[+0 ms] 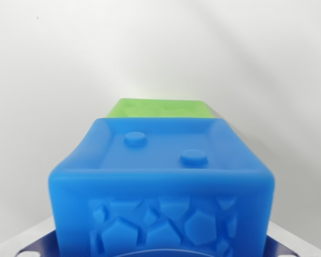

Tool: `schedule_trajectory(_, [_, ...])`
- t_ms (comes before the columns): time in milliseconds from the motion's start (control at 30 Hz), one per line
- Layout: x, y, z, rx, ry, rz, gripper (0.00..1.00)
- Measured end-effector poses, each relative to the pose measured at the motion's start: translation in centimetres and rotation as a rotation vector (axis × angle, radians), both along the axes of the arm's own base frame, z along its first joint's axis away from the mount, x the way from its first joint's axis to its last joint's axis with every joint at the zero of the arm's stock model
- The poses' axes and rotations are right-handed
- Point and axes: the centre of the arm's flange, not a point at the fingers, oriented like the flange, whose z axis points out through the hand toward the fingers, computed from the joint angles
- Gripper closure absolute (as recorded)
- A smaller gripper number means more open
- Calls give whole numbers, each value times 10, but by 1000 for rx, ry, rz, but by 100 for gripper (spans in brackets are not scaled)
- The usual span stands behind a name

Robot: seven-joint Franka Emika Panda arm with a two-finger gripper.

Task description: Stack cube

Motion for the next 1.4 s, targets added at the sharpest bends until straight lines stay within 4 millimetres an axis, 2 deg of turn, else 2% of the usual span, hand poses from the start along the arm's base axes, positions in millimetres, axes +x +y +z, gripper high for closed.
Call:
schedule_trajectory(467, [0,0,-8,0,-1,0,100])
schedule_trajectory(500, [0,0,-8,0,-1,0,0])
schedule_trajectory(1400, [0,0,-8,0,-1,1,0])
